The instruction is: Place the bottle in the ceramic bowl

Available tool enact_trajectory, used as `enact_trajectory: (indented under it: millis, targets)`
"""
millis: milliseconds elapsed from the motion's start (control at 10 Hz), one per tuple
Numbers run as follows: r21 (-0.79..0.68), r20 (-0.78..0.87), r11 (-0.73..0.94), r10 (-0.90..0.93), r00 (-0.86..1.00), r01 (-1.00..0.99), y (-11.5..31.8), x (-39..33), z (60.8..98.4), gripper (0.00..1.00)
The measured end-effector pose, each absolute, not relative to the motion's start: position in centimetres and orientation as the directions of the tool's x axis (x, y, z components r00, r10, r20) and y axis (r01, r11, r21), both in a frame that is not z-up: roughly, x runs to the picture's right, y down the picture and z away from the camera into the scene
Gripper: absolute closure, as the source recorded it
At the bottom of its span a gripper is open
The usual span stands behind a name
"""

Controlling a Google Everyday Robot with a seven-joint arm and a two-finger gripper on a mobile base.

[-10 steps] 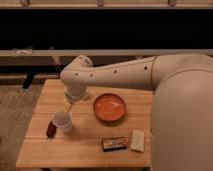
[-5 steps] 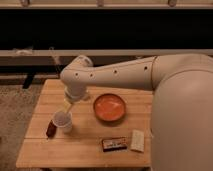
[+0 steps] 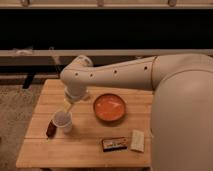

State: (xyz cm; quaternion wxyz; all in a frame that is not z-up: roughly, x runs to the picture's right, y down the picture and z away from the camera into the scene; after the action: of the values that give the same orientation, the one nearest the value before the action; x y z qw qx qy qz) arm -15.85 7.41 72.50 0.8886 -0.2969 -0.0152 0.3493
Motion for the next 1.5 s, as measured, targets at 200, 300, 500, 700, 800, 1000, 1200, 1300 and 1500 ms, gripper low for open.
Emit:
enact_trajectory:
  millis: [200, 300, 500, 700, 800, 1000, 1200, 1300, 1500]
  targets:
    - [-0.538, -0.180, 0.580, 0.630, 0.755, -0.612, 7.4, -15.9, 72.5, 0.20]
    - [-0.538, -0.180, 0.580, 0.630, 0.755, -0.612, 7.4, -15.9, 72.5, 0.20]
    - [-0.538, -0.181, 0.580, 0.629, 0.756, -0.612, 7.3, -15.8, 72.6, 0.20]
    - [-0.533, -0.185, 0.593, 0.615, 0.767, -0.604, 6.7, -16.0, 73.8, 0.20]
    - [-0.532, -0.181, 0.608, 0.599, 0.780, -0.590, 5.7, -16.5, 75.3, 0.20]
    - [-0.523, -0.183, 0.629, 0.577, 0.796, -0.576, 2.8, -16.1, 79.3, 0.20]
    - [-0.515, -0.186, 0.645, 0.560, 0.808, -0.565, 0.1, -15.5, 84.1, 0.20]
    - [-0.512, -0.188, 0.649, 0.554, 0.811, -0.562, -0.9, -15.1, 86.4, 0.20]
    - [-0.503, -0.186, 0.658, 0.551, 0.814, -0.560, -2.0, -14.5, 92.4, 0.20]
